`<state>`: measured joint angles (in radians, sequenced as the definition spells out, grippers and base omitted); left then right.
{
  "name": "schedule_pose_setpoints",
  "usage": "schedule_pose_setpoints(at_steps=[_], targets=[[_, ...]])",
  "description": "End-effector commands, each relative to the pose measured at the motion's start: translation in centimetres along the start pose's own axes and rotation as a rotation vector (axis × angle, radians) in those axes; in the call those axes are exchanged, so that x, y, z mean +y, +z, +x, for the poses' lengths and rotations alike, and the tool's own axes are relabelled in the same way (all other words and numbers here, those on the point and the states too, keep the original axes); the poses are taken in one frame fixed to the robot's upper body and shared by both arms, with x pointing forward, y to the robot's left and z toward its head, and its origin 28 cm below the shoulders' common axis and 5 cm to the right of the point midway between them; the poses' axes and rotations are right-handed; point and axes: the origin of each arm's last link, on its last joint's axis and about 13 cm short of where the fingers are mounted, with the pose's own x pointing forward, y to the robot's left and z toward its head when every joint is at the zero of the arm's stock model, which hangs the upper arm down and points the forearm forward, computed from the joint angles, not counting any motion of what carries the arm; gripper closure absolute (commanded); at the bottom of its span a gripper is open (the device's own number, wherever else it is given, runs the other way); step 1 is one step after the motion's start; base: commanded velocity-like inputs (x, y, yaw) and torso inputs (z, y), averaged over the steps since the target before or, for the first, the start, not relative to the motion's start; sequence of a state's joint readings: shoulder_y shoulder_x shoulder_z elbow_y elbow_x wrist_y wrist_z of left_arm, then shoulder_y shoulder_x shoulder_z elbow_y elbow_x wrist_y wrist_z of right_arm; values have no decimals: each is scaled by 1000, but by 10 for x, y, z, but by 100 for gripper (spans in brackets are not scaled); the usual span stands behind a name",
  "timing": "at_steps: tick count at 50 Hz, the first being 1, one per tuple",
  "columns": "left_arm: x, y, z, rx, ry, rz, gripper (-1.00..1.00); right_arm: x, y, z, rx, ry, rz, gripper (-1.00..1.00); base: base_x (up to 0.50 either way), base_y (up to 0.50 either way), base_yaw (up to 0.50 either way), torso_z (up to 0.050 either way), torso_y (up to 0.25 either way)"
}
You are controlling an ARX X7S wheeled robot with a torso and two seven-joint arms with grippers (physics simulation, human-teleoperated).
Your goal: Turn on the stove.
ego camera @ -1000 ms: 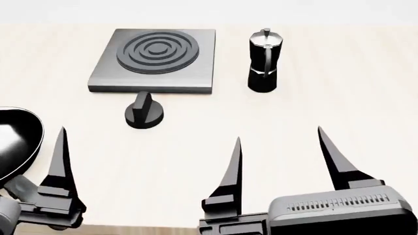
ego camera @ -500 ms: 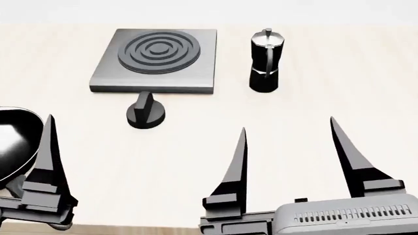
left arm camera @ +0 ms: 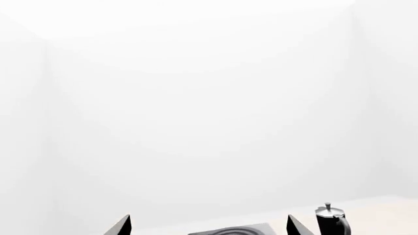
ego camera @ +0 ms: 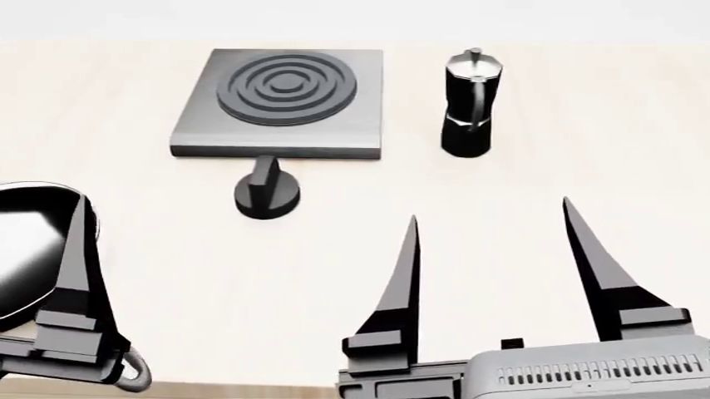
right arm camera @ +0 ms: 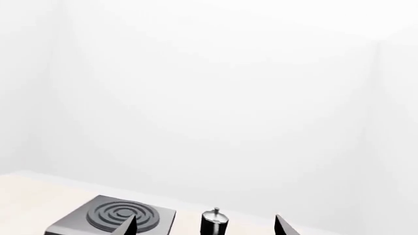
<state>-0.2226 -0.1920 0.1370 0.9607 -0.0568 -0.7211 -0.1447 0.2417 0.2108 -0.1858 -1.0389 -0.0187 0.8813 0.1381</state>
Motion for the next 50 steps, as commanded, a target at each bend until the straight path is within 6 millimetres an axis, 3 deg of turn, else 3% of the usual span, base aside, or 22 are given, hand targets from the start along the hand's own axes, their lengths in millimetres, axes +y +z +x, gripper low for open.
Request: schedule_pose_setpoints(at_steps=[1,50], targets=[[0,-1,0,0,2,9,-100,1,0,0,0,3,-2,-100,0,86,0,0,0],[0,-1,0,-1,4,20,-100,1,1,0,-1,9,-13,-100,0,85,0,0,0]])
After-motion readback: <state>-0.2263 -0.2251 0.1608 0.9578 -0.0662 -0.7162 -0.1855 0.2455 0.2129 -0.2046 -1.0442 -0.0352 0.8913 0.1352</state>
